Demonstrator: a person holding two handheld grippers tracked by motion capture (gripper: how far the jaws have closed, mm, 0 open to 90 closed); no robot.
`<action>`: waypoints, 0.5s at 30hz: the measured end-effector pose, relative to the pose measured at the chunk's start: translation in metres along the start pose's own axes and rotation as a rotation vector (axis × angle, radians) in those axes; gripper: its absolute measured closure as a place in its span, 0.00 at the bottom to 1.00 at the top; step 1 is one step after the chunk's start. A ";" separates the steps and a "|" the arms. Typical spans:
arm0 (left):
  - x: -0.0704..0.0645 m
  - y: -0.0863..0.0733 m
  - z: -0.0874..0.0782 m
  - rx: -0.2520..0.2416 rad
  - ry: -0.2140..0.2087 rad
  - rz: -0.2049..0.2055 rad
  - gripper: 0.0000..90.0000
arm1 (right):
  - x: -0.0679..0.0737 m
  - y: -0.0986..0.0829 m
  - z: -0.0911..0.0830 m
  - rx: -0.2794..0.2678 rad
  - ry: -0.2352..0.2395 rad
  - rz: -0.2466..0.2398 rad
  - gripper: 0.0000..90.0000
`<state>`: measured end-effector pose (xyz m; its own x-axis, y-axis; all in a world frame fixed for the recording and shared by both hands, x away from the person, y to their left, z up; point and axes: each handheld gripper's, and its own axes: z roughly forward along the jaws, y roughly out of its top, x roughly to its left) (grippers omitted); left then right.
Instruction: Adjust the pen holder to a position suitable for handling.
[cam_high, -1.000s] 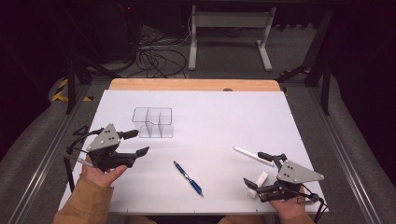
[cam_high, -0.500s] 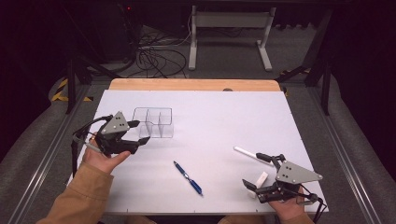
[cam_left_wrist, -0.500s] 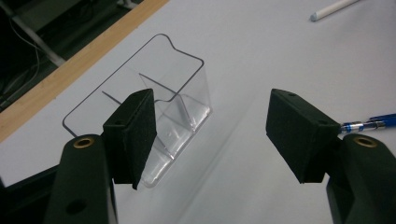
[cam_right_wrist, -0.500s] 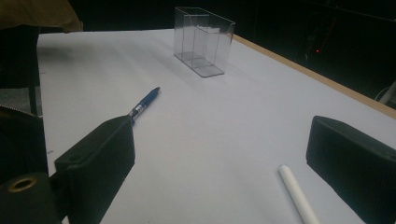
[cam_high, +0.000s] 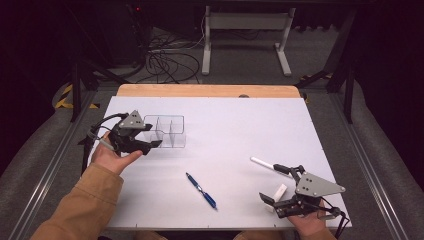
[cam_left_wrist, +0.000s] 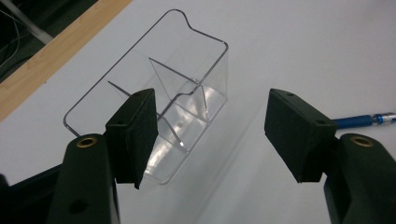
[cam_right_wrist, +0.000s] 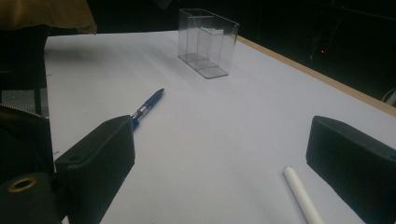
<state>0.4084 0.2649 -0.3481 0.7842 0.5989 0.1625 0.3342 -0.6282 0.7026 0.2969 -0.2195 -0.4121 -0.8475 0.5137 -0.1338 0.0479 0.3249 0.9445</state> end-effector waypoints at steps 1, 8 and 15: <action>0.001 0.001 0.001 0.009 0.003 0.006 0.40 | 0.000 0.000 0.000 0.000 0.000 0.000 0.09; 0.010 0.006 0.006 0.039 -0.005 0.006 0.40 | 0.000 0.000 0.000 0.000 0.004 0.002 0.09; 0.013 0.012 0.012 0.077 -0.031 0.051 0.41 | -0.001 0.000 0.000 -0.004 0.009 0.006 0.09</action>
<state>0.4286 0.2592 -0.3461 0.8168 0.5500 0.1744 0.3316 -0.6948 0.6382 0.2977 -0.2198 -0.4120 -0.8517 0.5088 -0.1255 0.0507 0.3183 0.9466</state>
